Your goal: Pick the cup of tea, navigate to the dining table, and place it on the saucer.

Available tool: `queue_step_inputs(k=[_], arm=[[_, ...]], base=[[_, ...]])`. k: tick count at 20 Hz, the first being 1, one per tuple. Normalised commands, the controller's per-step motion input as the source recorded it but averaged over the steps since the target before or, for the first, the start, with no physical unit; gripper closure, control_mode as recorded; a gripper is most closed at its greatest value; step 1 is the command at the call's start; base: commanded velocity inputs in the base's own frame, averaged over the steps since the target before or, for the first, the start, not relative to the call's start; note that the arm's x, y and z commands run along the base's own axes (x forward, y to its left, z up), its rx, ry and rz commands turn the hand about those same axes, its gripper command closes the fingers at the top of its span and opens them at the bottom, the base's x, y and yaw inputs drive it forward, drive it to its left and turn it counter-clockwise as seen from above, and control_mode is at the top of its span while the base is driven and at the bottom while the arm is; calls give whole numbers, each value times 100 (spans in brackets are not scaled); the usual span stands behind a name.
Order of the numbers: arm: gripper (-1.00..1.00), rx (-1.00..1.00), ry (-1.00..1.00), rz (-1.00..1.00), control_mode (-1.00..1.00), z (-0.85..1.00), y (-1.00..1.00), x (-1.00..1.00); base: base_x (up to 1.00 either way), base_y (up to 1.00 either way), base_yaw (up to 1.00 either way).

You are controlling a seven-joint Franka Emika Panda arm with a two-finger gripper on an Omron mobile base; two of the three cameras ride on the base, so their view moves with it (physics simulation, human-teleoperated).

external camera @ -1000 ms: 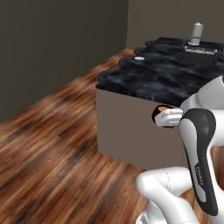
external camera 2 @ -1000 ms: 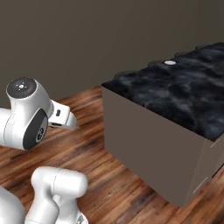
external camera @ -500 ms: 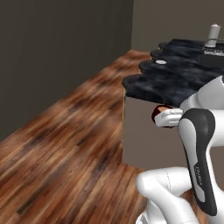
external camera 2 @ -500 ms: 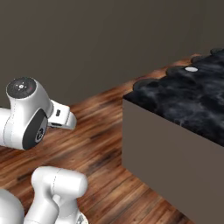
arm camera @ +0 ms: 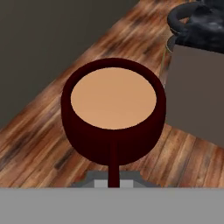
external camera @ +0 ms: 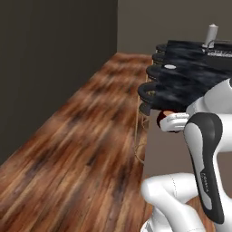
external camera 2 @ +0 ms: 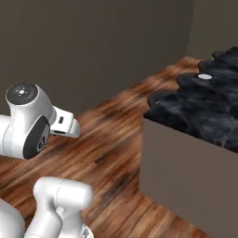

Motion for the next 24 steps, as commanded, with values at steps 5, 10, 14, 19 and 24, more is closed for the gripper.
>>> queue_step_inputs(k=[5,10,14,19,24], arm=[[100,0,0,0,100,0,0,0],[100,0,0,0,100,0,0,0],[100,0,0,0,100,0,0,0],[100,0,0,0,100,0,0,0],[100,0,0,0,100,0,0,0]], base=[[100,100,-39],[100,100,-40],[100,100,-39],[100,100,-37],[100,100,-39]])
